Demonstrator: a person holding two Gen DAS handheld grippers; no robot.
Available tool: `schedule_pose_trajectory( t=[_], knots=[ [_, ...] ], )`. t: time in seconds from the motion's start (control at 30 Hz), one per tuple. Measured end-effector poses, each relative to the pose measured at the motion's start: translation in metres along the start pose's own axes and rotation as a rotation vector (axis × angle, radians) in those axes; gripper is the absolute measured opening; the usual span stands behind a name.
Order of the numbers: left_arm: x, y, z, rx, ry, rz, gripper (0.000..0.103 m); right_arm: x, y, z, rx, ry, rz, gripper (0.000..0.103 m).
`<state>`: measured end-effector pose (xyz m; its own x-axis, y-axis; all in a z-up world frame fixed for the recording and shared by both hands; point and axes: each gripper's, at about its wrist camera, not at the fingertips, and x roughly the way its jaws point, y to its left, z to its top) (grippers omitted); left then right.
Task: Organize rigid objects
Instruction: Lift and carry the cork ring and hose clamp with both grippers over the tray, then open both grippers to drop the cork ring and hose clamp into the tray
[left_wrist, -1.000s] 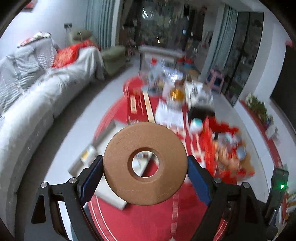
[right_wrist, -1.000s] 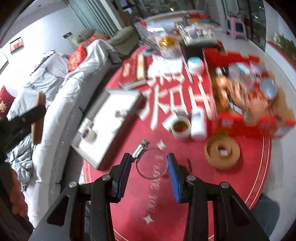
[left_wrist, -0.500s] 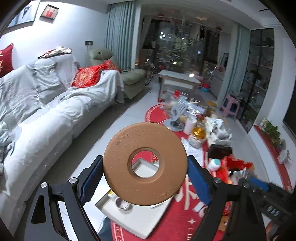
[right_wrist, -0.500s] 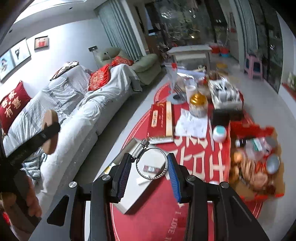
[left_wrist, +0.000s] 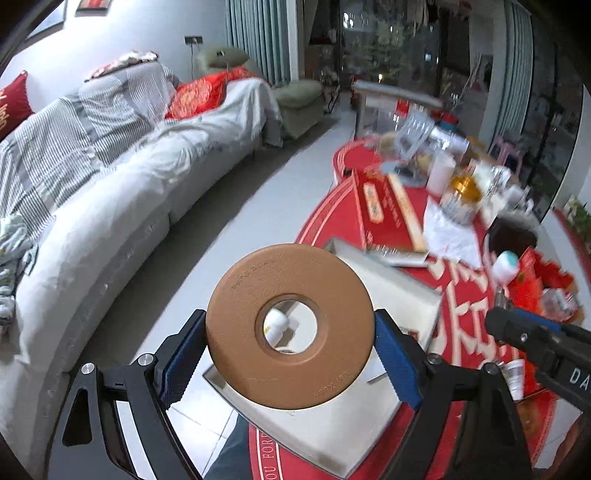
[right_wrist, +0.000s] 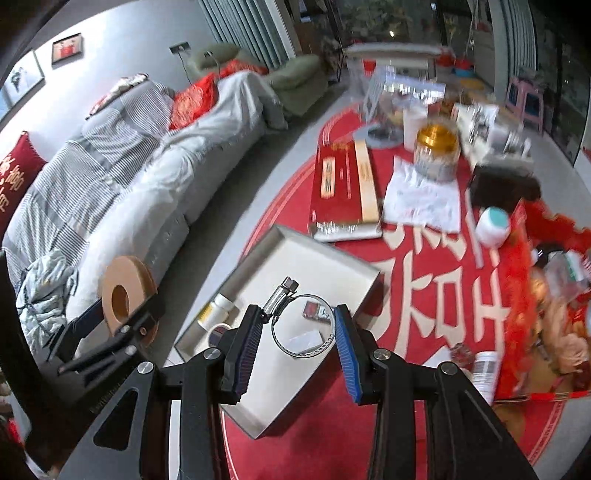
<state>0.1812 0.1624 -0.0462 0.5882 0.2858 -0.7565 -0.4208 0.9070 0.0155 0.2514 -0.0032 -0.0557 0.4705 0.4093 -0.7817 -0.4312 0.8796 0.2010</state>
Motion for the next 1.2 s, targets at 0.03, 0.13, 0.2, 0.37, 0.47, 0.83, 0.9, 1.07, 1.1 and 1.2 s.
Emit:
schedule_pose_trajectory(
  t=[0.03, 0.13, 0.2, 0.37, 0.47, 0.83, 0.9, 1.07, 1.1, 1.2],
  knots=[
    [0.009, -0.001, -0.002, 0.0, 0.015, 0.0, 0.089, 0.009, -0.001, 0.0, 0.006, 0.015, -0.003, 0.041],
    [0.035, -0.006, -0.008, 0.004, 0.056, 0.015, 0.089, 0.037, -0.006, -0.001, 0.019, 0.063, -0.011, 0.041],
    [0.051, -0.008, -0.01, -0.002, 0.084, 0.019, 0.089, 0.053, -0.008, 0.0, 0.02, 0.089, -0.012, 0.041],
    [0.072, -0.011, -0.015, 0.008, 0.124, 0.032, 0.089, 0.082, -0.009, -0.001, 0.016, 0.135, -0.015, 0.041],
    [0.083, -0.01, -0.014, 0.0, 0.141, 0.031, 0.089, 0.093, -0.012, -0.001, 0.022, 0.151, -0.017, 0.041],
    [0.104, -0.013, -0.015, 0.007, 0.173, 0.031, 0.089, 0.117, -0.01, 0.004, 0.019, 0.181, -0.018, 0.041],
    [0.106, -0.013, -0.014, 0.005, 0.179, 0.026, 0.089, 0.12, -0.01, 0.004, 0.019, 0.187, -0.017, 0.041],
    [0.11, -0.014, -0.014, 0.012, 0.178, 0.029, 0.089, 0.128, -0.01, 0.004, 0.024, 0.199, -0.017, 0.041],
    [0.111, -0.014, -0.014, 0.015, 0.179, 0.028, 0.089, 0.129, -0.01, 0.003, 0.027, 0.201, -0.017, 0.041],
    [0.115, -0.014, -0.014, 0.013, 0.184, 0.028, 0.089, 0.133, -0.011, 0.004, 0.031, 0.205, -0.018, 0.041]
  ],
)
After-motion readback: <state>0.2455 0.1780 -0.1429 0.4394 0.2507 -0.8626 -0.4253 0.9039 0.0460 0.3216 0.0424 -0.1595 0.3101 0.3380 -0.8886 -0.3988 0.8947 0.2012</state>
